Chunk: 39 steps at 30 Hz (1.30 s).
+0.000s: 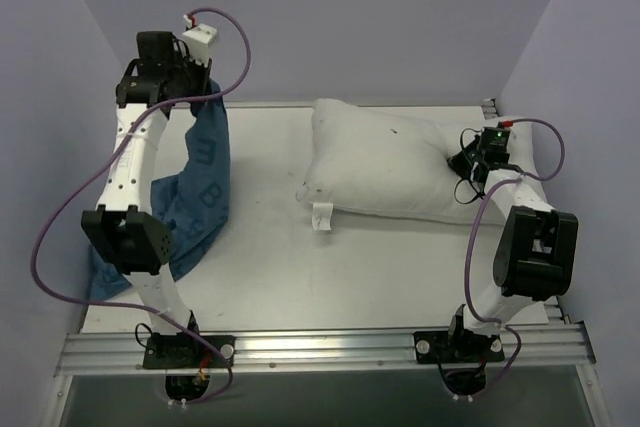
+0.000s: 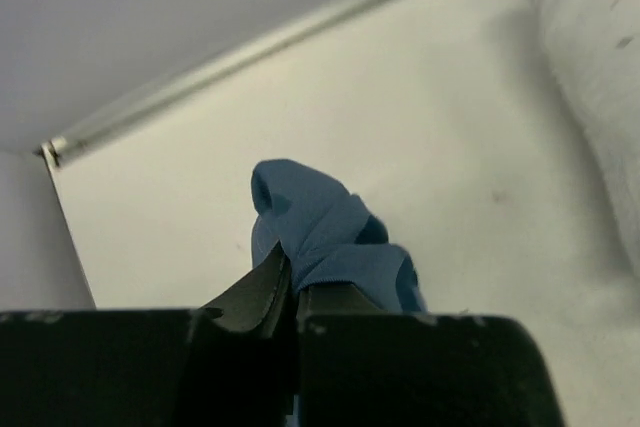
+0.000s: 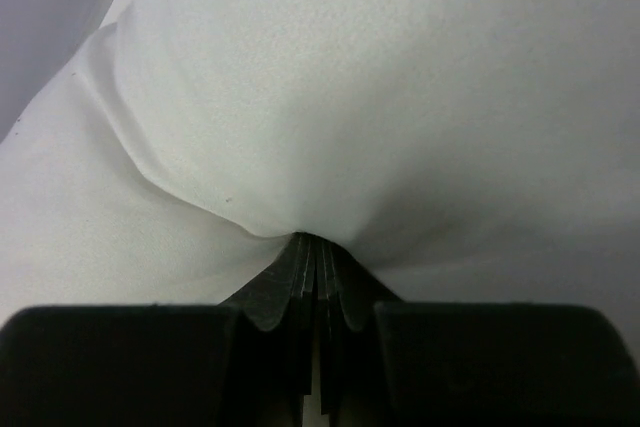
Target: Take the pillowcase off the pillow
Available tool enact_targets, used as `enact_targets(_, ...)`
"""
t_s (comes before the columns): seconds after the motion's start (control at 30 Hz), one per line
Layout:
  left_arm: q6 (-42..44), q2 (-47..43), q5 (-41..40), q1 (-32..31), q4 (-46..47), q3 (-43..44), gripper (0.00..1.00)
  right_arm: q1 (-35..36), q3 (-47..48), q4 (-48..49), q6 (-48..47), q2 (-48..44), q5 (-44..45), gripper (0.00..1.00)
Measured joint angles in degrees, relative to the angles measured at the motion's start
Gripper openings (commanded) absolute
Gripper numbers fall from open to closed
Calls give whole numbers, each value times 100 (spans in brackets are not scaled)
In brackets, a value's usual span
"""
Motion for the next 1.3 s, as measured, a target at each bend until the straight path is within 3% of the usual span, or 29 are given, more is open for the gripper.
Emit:
enact_targets(0.1, 260, 304, -249, 4, -199, -640, 3, 7, 0, -46, 11, -15, 2, 0)
enact_targets(0.17, 404, 374, -422, 28, -264, -1250, 9, 11, 0, -81, -2, -28, 7, 0)
enact_targets(0.3, 667, 420, -686, 50, -326, -2391, 53, 37, 0, -142, -63, -61, 39, 4)
enact_targets(0.33, 726, 420, -732, 50, -321, -2627, 99, 42, 0, -160, -81, -72, 48, 9)
enact_targets(0.37, 787, 420, -769, 50, -348, -2822, 94, 44, 2, -184, -96, -85, 50, 23)
enact_targets(0.43, 811, 420, -822, 50, -376, -3115, 94, 68, 33, -240, -127, -116, 46, 39)
enact_targets(0.47, 824, 420, -831, 50, -391, -3204, 94, 96, 70, -273, -155, -136, 46, 51)
enact_targets(0.63, 761, 260, -850, 50, -442, -3283, 94, 260, 382, -568, -380, -186, 63, 76)
enact_targets(0.87, 599, -966, -916, 85, -592, -3506, 94, 439, 498, -1176, -723, -616, 439, 81)
enact_targets(0.93, 632, -1676, -1019, 138, -509, -3906, 94, 487, 505, -1432, -811, -852, 667, 99)
enact_targets(1.1, 728, -3534, -1554, 378, -341, -4937, 94, 752, 551, -2118, -1121, -1523, 1353, 100)
enact_targets(1.3, 743, -4894, -2048, 863, -332, -6214, 94, 1064, 511, -2774, -1390, -2343, 1954, 100)
